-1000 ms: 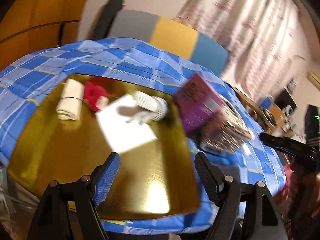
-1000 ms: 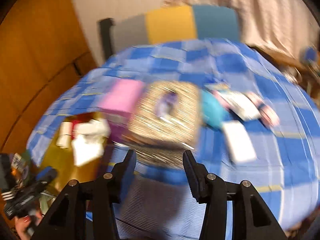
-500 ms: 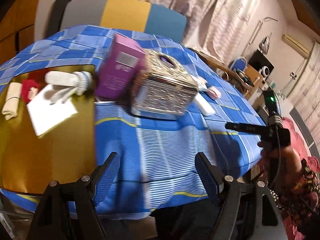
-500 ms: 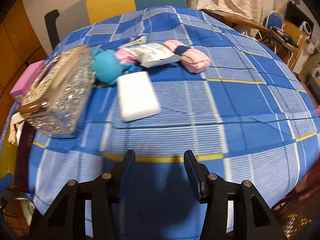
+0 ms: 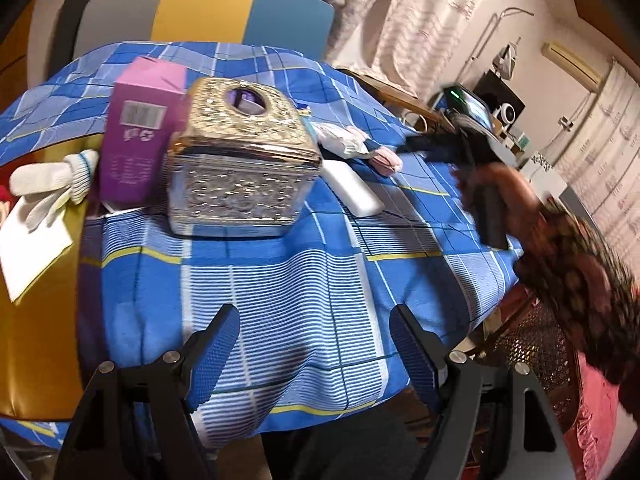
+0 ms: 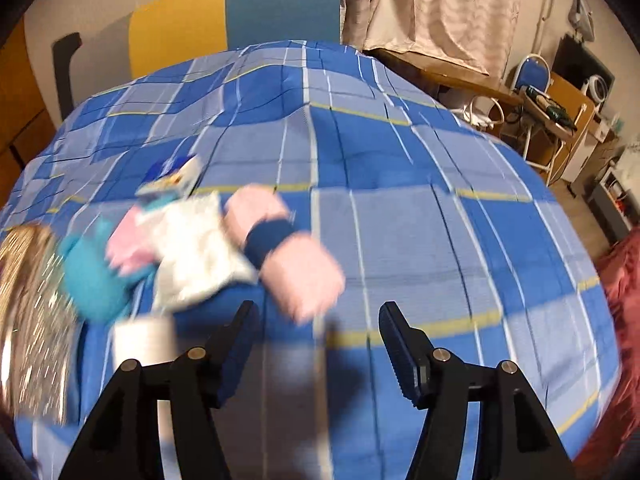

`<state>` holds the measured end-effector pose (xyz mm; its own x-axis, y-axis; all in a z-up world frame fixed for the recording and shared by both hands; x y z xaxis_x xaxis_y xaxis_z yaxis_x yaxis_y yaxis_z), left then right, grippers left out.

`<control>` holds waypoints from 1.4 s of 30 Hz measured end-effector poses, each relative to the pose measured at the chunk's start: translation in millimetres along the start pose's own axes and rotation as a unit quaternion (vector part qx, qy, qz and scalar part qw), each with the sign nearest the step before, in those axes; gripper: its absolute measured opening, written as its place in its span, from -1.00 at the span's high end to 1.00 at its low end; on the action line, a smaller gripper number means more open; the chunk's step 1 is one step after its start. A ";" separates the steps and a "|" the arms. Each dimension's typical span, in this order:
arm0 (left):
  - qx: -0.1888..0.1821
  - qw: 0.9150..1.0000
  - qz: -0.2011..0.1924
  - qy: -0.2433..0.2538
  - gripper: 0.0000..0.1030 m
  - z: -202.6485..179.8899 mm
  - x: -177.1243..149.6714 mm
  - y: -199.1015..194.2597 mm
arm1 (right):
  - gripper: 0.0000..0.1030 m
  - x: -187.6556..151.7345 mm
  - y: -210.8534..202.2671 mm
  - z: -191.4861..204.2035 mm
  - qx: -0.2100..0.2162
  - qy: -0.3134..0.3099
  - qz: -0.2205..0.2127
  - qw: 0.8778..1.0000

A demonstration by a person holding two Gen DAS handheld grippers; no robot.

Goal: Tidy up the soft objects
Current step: 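Grasp the pink fuzzy roll with the right tool while the left tool approaches the pad, then grasp the white rectangular pad with the left tool and lift it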

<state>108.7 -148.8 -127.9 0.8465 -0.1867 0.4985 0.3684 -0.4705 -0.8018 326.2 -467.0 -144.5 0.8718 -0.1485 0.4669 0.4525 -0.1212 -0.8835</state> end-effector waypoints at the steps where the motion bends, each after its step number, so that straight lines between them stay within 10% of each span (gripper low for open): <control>1: 0.002 1.000 0.002 0.002 -0.51 0.0 0.1 1.0 | -0.24 6.2 6.1 1.9 -0.001 -0.004 0.002 1.000; 12: 0.004 1.000 0.029 0.001 -0.51 -6.4 11.4 21.5 | -0.10 19.4 72.9 24.2 0.034 -0.024 0.076 0.996; 25: -0.012 1.000 0.020 0.008 -0.51 -47.3 53.1 46.7 | 0.32 -58.2 23.9 -28.6 0.073 0.058 0.111 0.989; 42: 0.142 0.986 0.086 0.007 -0.50 -77.3 142.2 175.0 | 0.24 -91.7 12.9 -34.9 0.077 0.065 0.094 0.990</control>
<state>263.8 -324.4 -171.8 0.9016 -0.2549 0.3495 0.3137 -0.1712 -0.9340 245.5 -489.2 -197.3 0.9160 -0.2812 0.2861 0.3171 0.0708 -0.9457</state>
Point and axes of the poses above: each gripper's, at about its wrist camera, not at the fingertips, and y roughly the way its jaws point, z to its left, x to its top, the point moved 7 cm from there along y, roughly the way its jaws point, and after that the axes turned 7 degrees about z, right-handed, at the moved point
